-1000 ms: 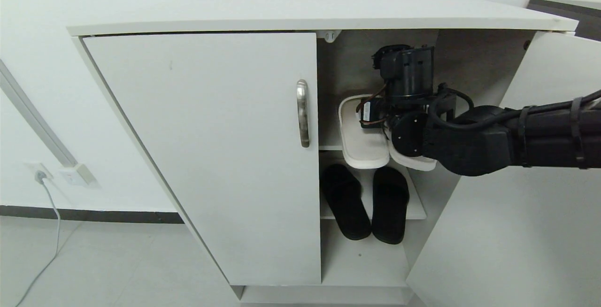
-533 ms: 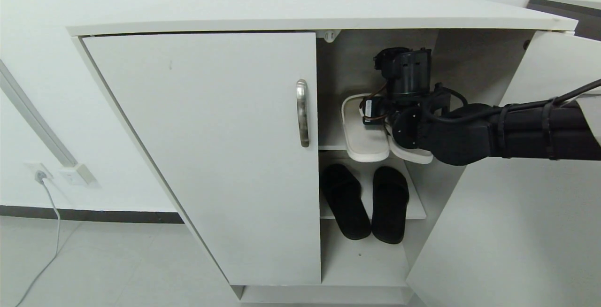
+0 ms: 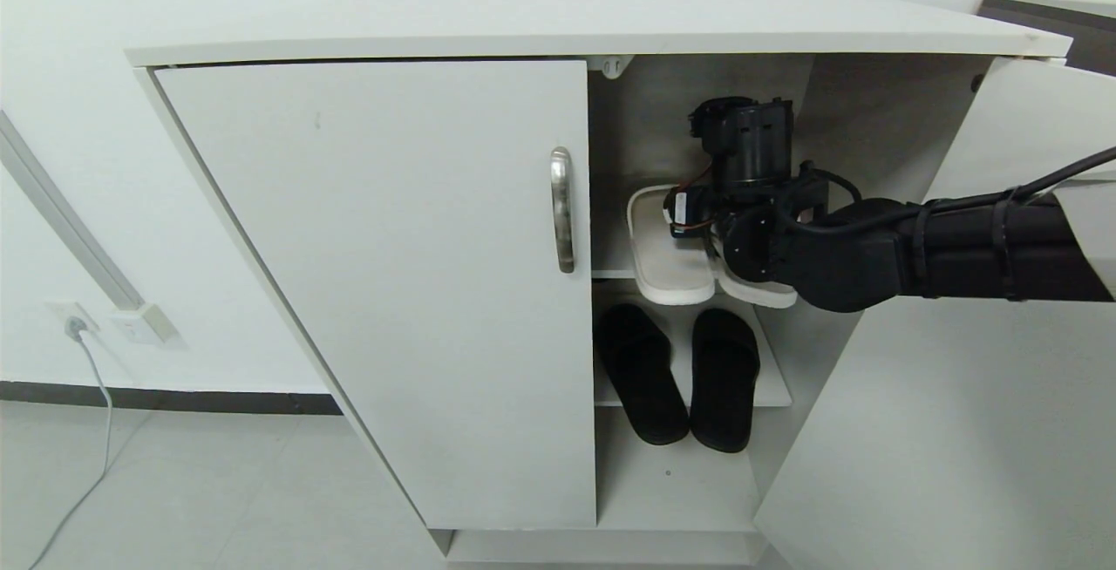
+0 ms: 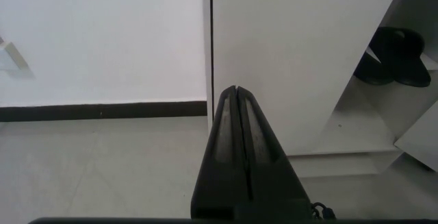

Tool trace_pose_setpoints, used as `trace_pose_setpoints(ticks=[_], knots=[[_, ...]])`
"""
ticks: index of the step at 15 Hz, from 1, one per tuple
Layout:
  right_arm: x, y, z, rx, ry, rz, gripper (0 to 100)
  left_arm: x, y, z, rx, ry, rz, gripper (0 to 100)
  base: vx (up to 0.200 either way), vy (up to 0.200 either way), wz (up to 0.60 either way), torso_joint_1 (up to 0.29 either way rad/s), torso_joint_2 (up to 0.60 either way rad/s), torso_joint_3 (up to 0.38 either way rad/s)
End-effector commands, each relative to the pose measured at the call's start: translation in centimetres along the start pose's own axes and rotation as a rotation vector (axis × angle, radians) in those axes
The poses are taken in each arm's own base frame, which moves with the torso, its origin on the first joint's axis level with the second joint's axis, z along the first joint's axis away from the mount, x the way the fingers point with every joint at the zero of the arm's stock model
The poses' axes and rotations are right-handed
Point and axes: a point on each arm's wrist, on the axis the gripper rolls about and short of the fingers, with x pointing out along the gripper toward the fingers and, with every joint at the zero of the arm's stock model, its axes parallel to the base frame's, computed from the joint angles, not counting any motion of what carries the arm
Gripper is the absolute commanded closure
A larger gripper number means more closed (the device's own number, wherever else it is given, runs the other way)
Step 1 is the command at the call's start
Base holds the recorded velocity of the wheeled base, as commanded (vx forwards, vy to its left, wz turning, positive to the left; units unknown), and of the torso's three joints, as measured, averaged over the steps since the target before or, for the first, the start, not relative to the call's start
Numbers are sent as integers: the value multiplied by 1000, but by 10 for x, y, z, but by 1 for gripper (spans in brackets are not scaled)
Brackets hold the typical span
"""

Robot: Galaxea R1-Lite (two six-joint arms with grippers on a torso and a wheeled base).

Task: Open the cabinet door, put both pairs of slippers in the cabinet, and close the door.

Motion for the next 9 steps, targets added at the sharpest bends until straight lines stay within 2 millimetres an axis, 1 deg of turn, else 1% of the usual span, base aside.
trace_pose_setpoints(ticks=[1, 4, 7, 9], knots=[[-6, 0, 0, -5, 4, 9, 0, 0, 0, 0, 0, 0, 0, 100, 0, 0, 0, 0, 0, 0], [-30, -1, -3, -18, 24, 34, 0, 0, 0, 0, 0, 0, 0, 100, 0, 0, 0, 0, 0, 0], [-62, -7, 1, -9, 3, 79, 0, 0, 0, 0, 0, 0, 0, 100, 0, 0, 0, 0, 0, 0], [-89, -11, -2, -4, -6, 122, 0, 0, 0, 0, 0, 0, 0, 100, 0, 0, 0, 0, 0, 0]])
